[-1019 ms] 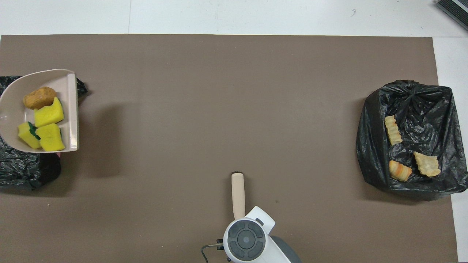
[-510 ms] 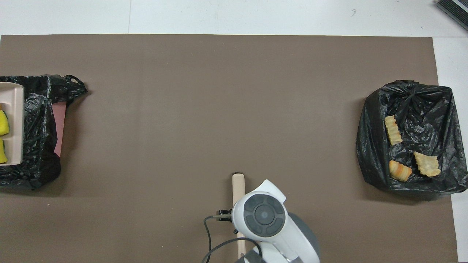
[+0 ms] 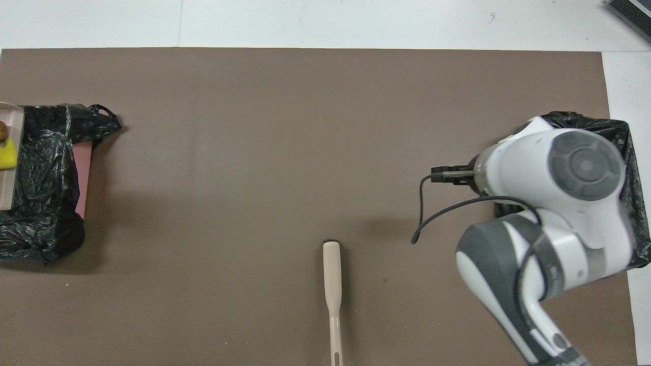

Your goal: Sweep and dump trash in bin

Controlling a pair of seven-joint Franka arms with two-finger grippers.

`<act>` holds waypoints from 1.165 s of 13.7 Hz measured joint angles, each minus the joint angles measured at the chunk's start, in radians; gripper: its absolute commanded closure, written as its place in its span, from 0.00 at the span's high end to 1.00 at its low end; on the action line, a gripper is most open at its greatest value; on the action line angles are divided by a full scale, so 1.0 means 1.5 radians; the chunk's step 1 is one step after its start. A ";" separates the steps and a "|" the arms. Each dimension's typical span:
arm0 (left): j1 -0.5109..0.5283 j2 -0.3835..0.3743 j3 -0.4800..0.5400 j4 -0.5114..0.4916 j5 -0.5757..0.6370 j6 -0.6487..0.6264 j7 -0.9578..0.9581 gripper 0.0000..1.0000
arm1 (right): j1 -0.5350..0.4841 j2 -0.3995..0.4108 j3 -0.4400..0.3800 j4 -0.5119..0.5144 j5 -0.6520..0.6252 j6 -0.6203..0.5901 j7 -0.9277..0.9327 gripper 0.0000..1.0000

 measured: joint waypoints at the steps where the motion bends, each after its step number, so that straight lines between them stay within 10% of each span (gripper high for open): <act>1: -0.007 -0.013 0.000 -0.024 0.037 0.000 -0.032 0.00 | -0.002 0.000 -0.024 0.031 0.000 -0.026 -0.024 1.00; 9: -0.080 -0.109 -0.001 -0.156 0.297 -0.074 -0.277 0.00 | -0.060 -0.026 -0.069 0.251 0.043 -0.329 -0.151 1.00; 16: -0.097 -0.142 0.000 -0.156 0.370 -0.092 -0.276 0.00 | -0.045 -0.049 -0.096 0.262 0.073 -0.385 -0.159 1.00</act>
